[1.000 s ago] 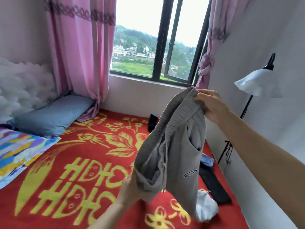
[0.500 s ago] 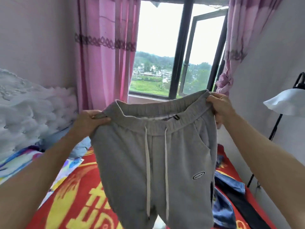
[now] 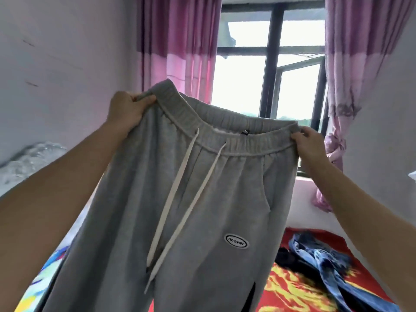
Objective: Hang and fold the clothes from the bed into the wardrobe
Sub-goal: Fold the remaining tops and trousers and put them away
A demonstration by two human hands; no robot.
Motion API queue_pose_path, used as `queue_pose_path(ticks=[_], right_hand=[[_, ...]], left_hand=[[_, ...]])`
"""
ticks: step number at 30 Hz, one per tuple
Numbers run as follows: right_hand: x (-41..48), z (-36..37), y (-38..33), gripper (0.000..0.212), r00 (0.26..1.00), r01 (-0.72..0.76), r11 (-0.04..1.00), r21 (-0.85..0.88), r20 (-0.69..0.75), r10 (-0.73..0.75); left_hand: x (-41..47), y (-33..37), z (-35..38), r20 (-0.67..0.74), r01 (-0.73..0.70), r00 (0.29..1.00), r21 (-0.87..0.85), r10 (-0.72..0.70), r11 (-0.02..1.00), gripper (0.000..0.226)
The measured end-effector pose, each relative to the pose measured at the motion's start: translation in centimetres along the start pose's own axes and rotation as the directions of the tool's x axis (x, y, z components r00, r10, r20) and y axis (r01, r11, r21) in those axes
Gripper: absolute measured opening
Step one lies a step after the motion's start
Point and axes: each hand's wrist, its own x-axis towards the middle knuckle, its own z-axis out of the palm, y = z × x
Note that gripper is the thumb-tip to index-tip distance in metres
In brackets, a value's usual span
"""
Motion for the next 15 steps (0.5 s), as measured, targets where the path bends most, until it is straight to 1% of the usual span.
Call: queue_pose_path(ticks=[3, 6, 8, 10, 11, 13, 15], right_hand=[[-1.4, 0.4, 1.8, 0.022, 0.991, -0.117, 0.993, -0.009, 0.065, 0.117], [-3.0, -0.1, 4.2, 0.021, 0.975, -0.186, 0.982, -0.044, 0.116, 0.190], [-3.9, -0.5, 5.9, 0.025, 0.964, -0.211, 0.973, -0.095, 0.145, 0.224], [-4.9, -0.6, 7.4, 0.027, 0.953, -0.223, 0.960, -0.172, 0.169, 0.252], [-5.5, -0.3, 7.9, 0.026, 0.944, -0.224, 0.953, -0.205, 0.196, 0.265], [-6.8, 0.4, 8.8, 0.025, 0.911, -0.232, 0.940, -0.250, 0.283, 0.301], [-8.0, 1.6, 9.1, 0.026, 0.874, -0.219, 0.942, -0.256, 0.378, 0.306]], left_hand=[[0.4, -1.4, 0.2, 0.110, 0.038, 0.993, -0.007, -0.037, 0.999, 0.033], [-0.1, -4.4, 1.7, 0.234, 0.155, 0.961, -0.009, -0.149, 0.988, 0.031], [-1.0, -7.1, 2.9, 0.334, 0.248, 0.912, 0.017, -0.239, 0.969, 0.019], [-1.7, -10.3, 3.8, 0.434, 0.328, 0.841, 0.066, -0.323, 0.942, 0.002], [-2.1, -11.9, 4.0, 0.468, 0.363, 0.807, 0.088, -0.360, 0.928, 0.008], [-2.6, -14.8, 4.2, 0.477, 0.450, 0.757, 0.113, -0.445, 0.886, 0.014], [-2.7, -16.6, 3.6, 0.417, 0.501, 0.760, 0.113, -0.499, 0.858, 0.019]])
